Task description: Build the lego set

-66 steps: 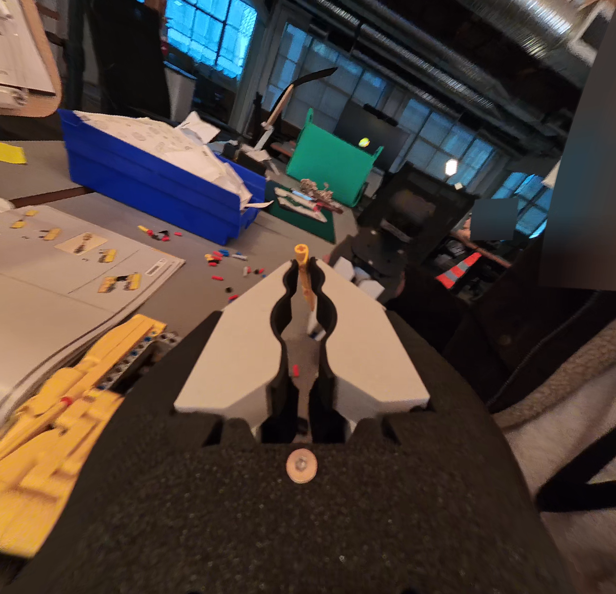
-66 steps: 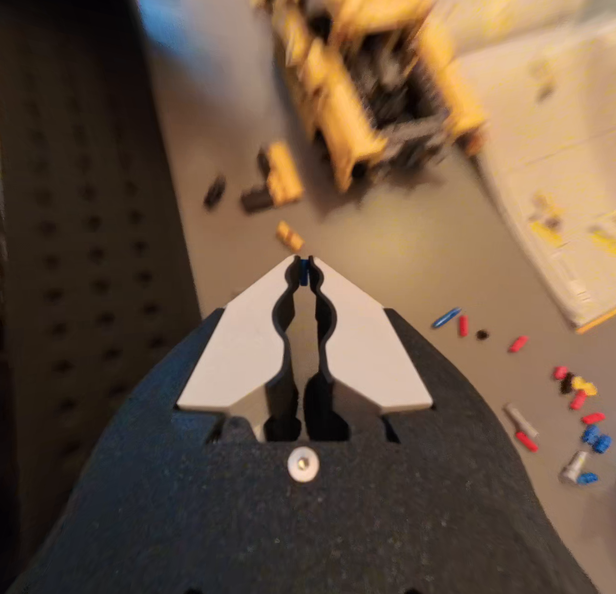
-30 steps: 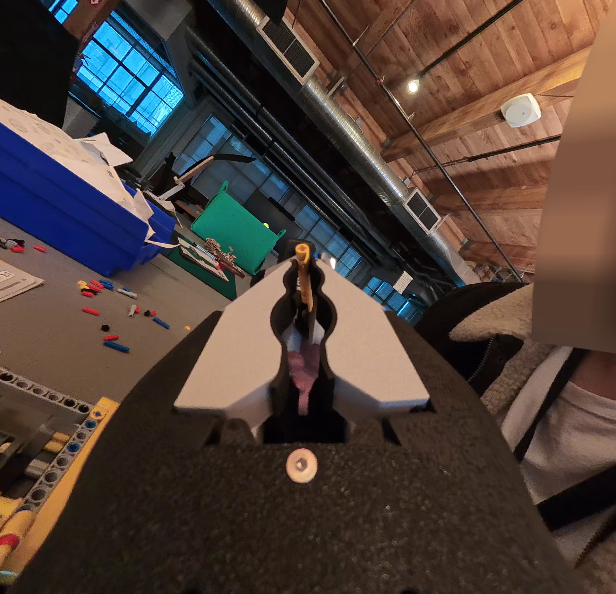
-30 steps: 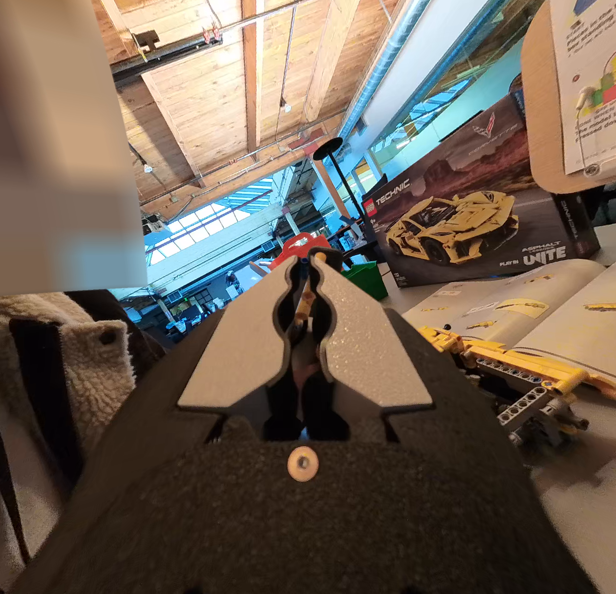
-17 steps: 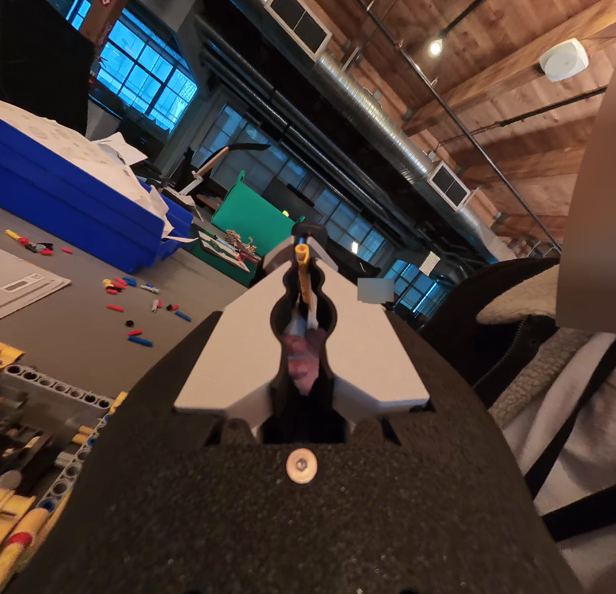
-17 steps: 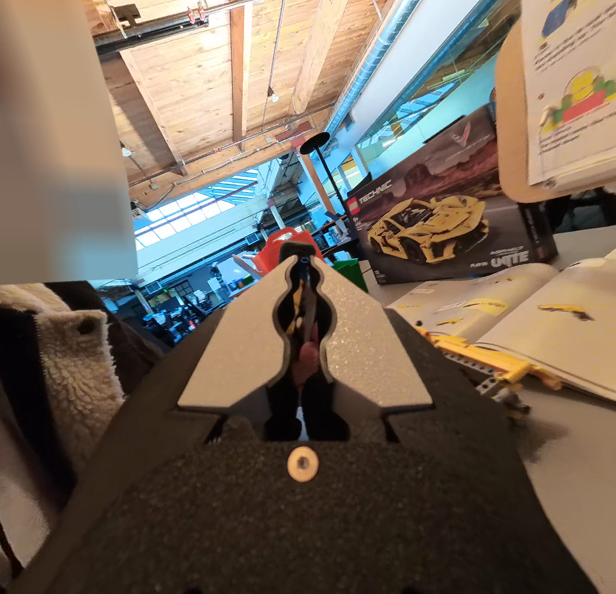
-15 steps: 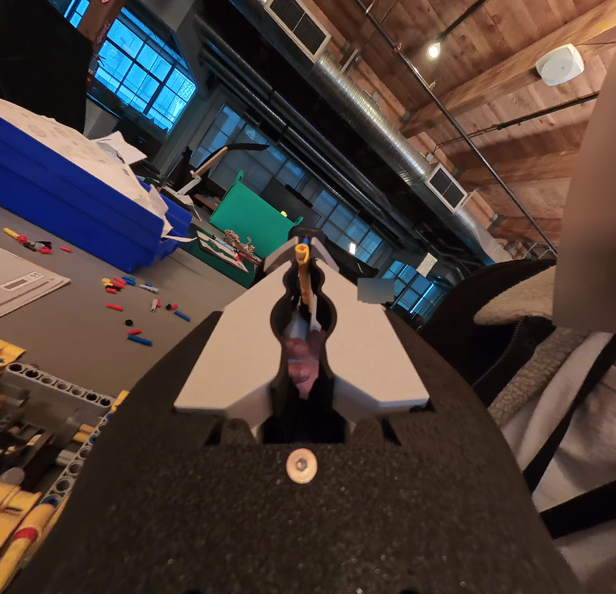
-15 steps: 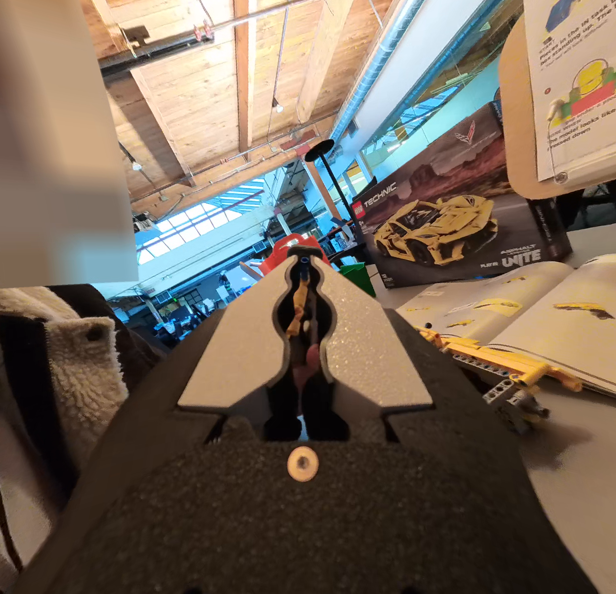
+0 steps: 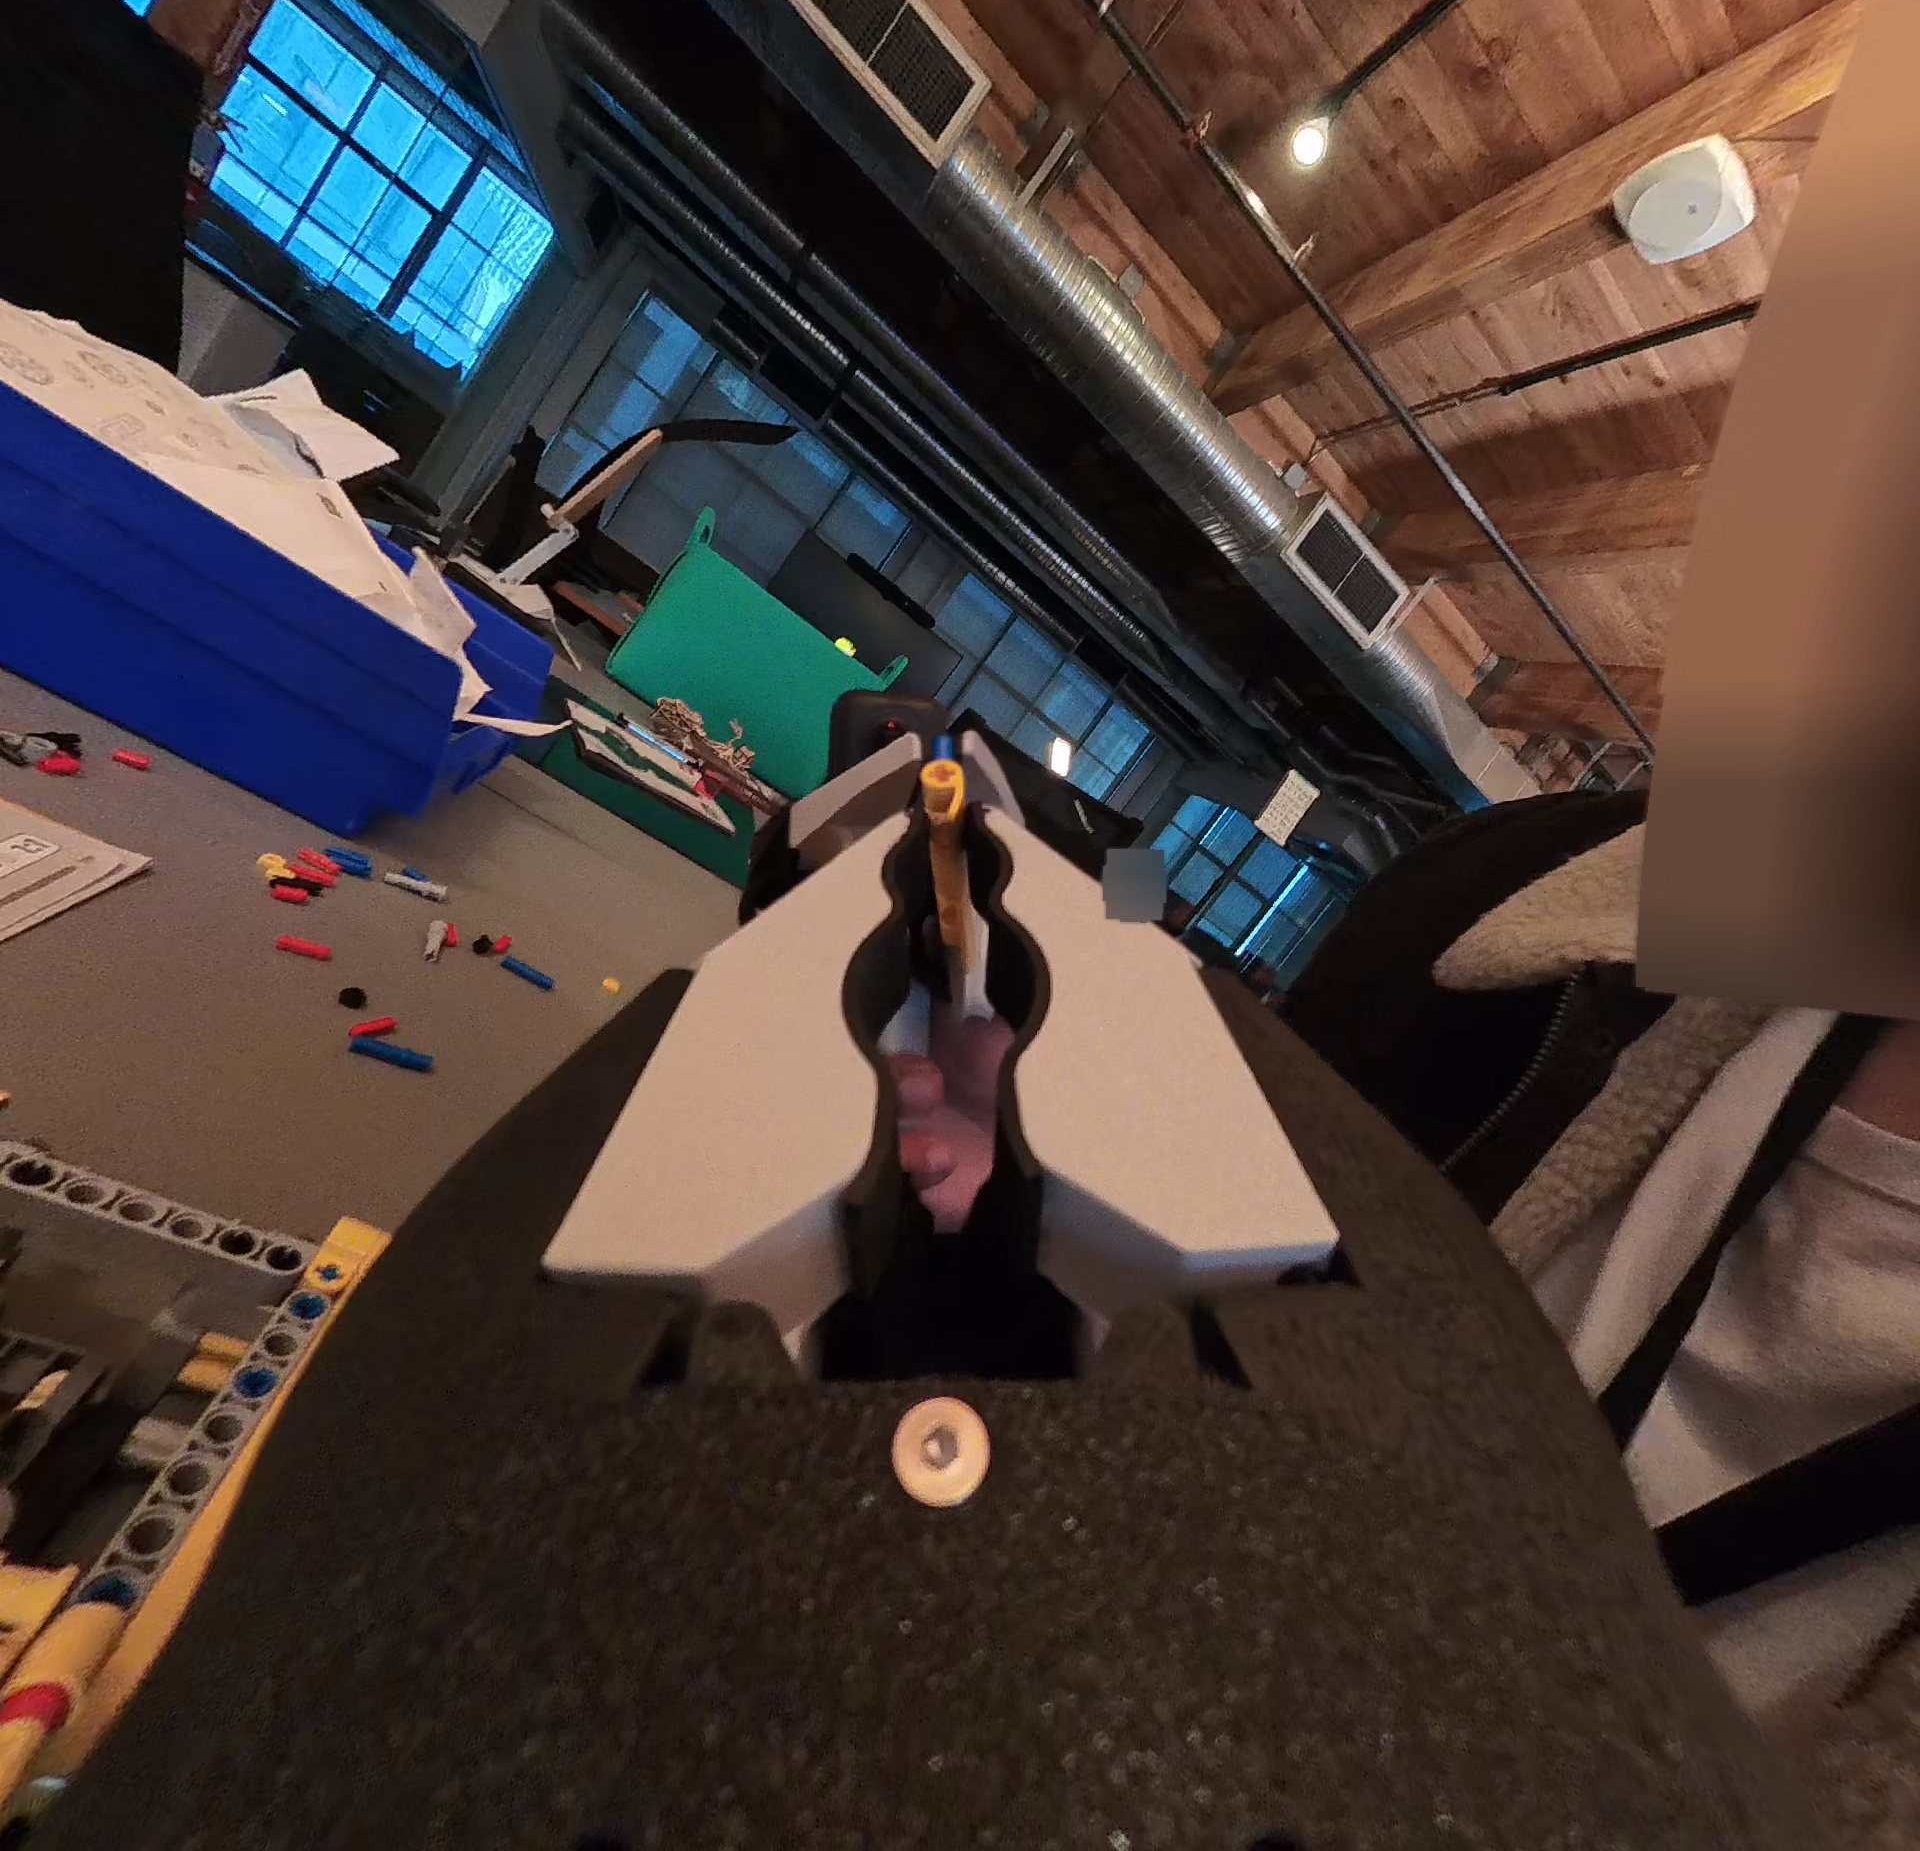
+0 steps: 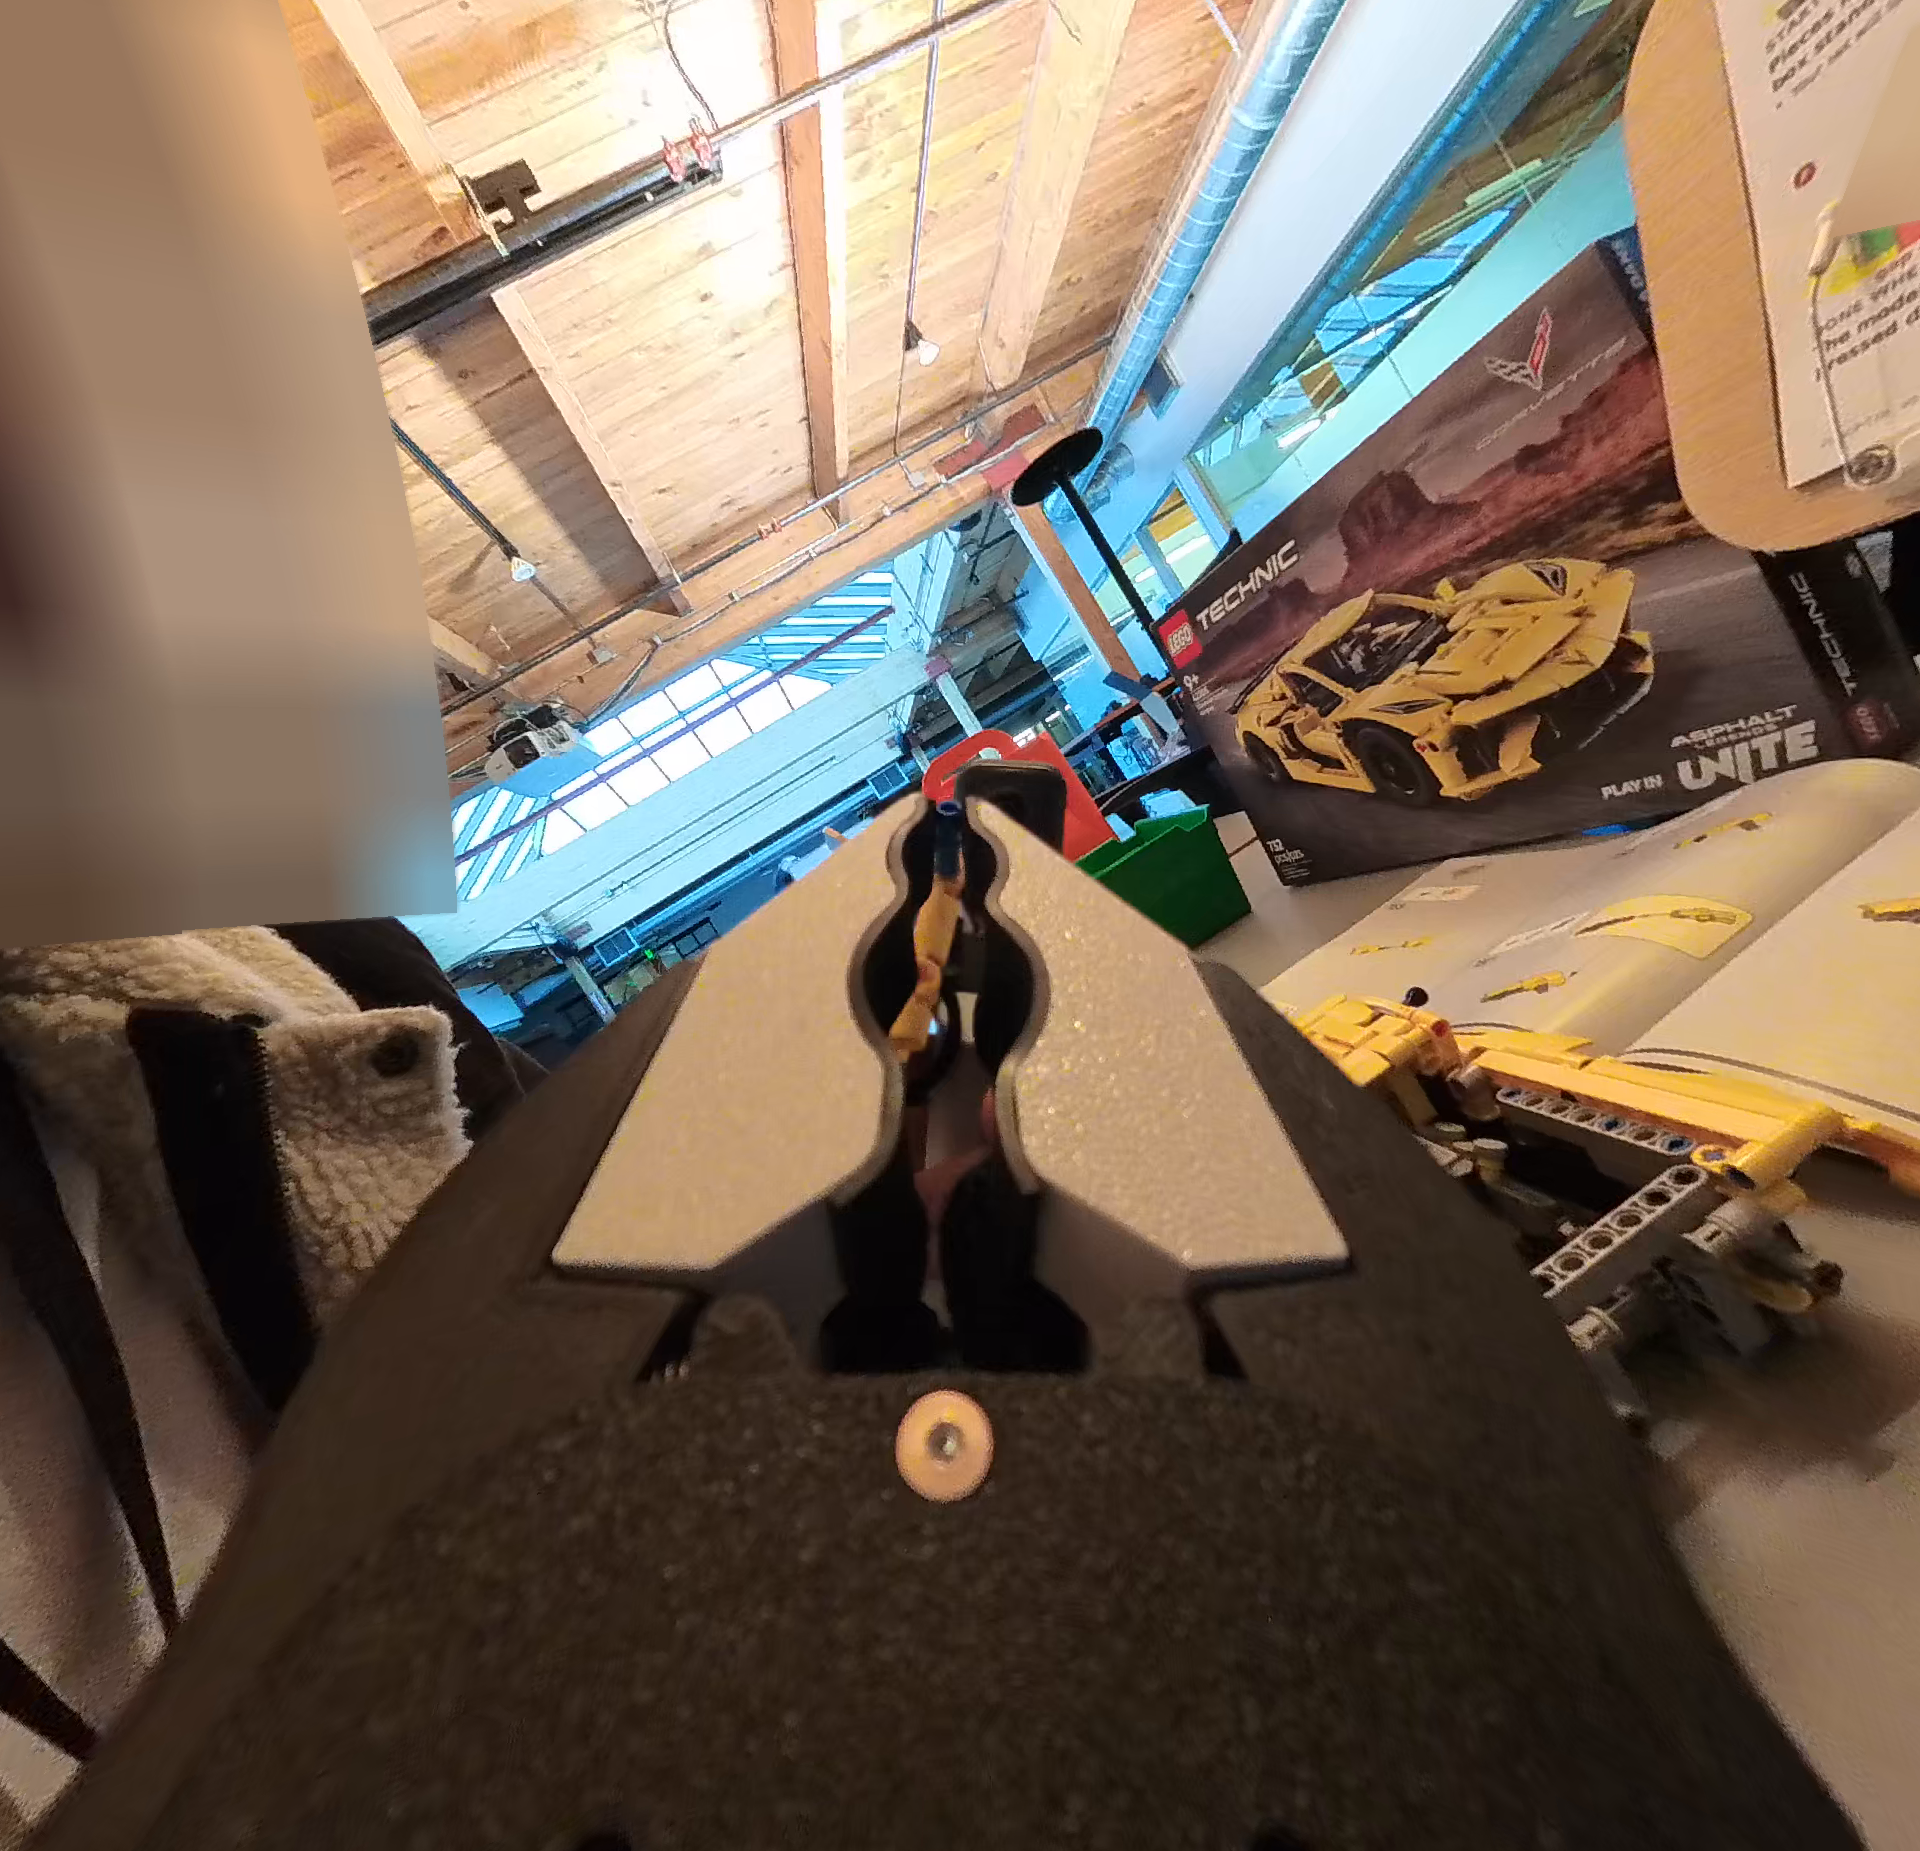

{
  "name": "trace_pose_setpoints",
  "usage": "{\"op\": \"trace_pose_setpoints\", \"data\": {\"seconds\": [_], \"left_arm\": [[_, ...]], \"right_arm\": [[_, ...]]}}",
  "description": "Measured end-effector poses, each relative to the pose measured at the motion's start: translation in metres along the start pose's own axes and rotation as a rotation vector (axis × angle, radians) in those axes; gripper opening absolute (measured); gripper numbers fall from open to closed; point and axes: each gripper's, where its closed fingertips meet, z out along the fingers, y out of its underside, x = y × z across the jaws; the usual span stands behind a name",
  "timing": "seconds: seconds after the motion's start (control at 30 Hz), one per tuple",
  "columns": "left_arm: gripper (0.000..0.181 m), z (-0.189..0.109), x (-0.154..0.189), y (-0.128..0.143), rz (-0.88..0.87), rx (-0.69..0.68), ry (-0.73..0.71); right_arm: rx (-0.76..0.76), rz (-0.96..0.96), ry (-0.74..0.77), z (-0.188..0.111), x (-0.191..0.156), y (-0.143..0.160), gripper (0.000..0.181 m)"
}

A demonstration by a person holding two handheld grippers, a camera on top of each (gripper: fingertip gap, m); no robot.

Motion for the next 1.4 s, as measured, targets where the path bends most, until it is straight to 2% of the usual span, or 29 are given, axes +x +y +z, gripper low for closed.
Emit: {"op": "trace_pose_setpoints", "data": {"seconds": [0.23,0.33,0.43,0.53,0.63,0.73,1.07,1.17,1.2,1.3,1.4], "left_arm": [[0.006,-0.001,-0.004,0.001,0.023,-0.014,-0.027],[0.006,-0.003,-0.005,-0.003,0.024,-0.001,-0.036],[0.007,-0.006,-0.008,-0.006,0.056,-0.013,-0.069],[0.006,-0.006,-0.008,-0.005,0.118,-0.037,-0.095],[0.006,-0.003,-0.006,-0.001,0.144,-0.06,-0.098],[0.007,-0.002,-0.007,0.004,0.167,-0.087,-0.108],[0.007,-0.003,-0.006,0.002,0.177,-0.091,-0.105],[0.007,-0.003,-0.006,0.003,0.184,-0.096,-0.107],[0.007,-0.003,-0.006,0.003,0.185,-0.096,-0.107],[0.007,-0.003,-0.006,0.003,0.184,-0.097,-0.106],[0.006,-0.003,-0.007,0.005,0.176,-0.102,-0.102]], "right_arm": [[-0.036,0.063,-0.018,-0.005,0.004,0.003,0.004],[-0.128,0.019,0.018,-0.01,0.009,0.007,0.004],[-0.434,-0.193,0.188,-0.037,0.038,0.017,0.004],[-0.811,-0.466,0.386,-0.099,0.088,0.033,0.004],[-0.975,-0.498,0.443,-0.145,0.118,0.049,0.004],[-1.074,-0.515,0.476,-0.165,0.13,0.061,0.004],[-1.115,-0.522,0.491,-0.18,0.128,0.058,0.004],[-1.193,-0.541,0.523,-0.195,0.131,0.058,0.004],[-1.172,-0.562,0.52,-0.193,0.129,0.053,0.004],[-0.973,-0.55,0.452,-0.164,0.114,0.034,0.004],[-1.103,-0.544,0.498,-0.181,0.129,0.052,0.004]]}}
